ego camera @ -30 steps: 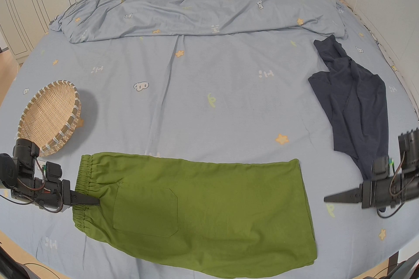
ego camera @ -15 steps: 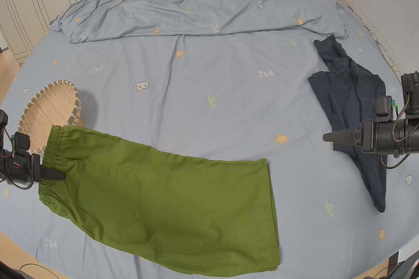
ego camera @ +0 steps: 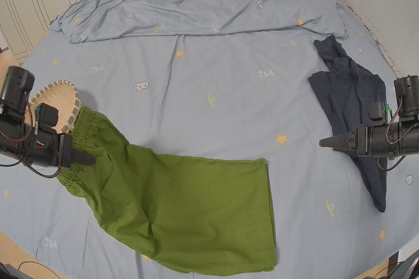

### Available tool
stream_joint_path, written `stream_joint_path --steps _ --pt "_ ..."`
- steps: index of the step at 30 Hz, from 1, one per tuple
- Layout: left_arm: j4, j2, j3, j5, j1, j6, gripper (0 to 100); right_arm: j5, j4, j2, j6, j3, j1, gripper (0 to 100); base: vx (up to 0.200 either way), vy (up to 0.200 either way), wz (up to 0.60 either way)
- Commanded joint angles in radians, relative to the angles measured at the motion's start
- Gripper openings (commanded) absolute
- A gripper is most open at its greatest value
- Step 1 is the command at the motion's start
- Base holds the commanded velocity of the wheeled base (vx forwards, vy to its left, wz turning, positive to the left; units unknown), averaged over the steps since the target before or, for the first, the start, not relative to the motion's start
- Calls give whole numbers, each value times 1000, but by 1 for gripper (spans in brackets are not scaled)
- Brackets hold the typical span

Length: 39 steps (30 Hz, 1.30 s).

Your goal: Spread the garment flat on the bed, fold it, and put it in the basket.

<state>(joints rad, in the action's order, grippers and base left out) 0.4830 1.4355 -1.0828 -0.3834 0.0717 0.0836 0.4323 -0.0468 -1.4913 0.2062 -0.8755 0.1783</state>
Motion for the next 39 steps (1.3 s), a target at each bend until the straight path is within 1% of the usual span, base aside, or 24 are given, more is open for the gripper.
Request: stream_joint_path --steps 1,3,7,8,9,10,13,14,15,22,27,31,39 --pt "-4 62 -135 310 496 180 0 -3 -4 -14 -4 4 1 100 0 0 0" --pt "-4 66 -164 316 534 183 0 -3 -5 -14 -4 4 6 100 0 0 0" --pt "16 83 -220 317 606 209 0 -30 -7 -14 -4 4 12 100 0 0 0" --pt "20 88 -232 319 639 235 0 -38 -7 -14 -4 4 13 100 0 0 0" --pt "20 88 -232 319 639 235 0 -38 -7 -14 -4 4 13 100 0 0 0" --pt "28 94 -244 319 685 285 0 -40 -7 -14 -4 4 13 100 0 0 0" --pt "34 128 -240 319 757 343 0 -41 -7 -15 -4 4 13 100 0 0 0" --pt "34 128 -240 319 757 343 0 -41 -7 -15 -4 4 13 100 0 0 0" --pt "36 158 -240 321 780 363 0 -41 -7 -15 -4 4 13 100 0 0 0" --pt "74 215 -249 319 790 366 0 -41 -8 -15 -4 4 13 100 0 0 0" --pt "63 252 -249 319 818 381 0 -43 -8 -15 -4 6 13 100 0 0 0" --pt "46 325 -278 321 835 452 0 -43 -5 -15 -4 10 13 100 0 0 0" --pt "37 373 -307 322 852 518 0 -43 -4 -17 -4 10 12 100 0 0 0"
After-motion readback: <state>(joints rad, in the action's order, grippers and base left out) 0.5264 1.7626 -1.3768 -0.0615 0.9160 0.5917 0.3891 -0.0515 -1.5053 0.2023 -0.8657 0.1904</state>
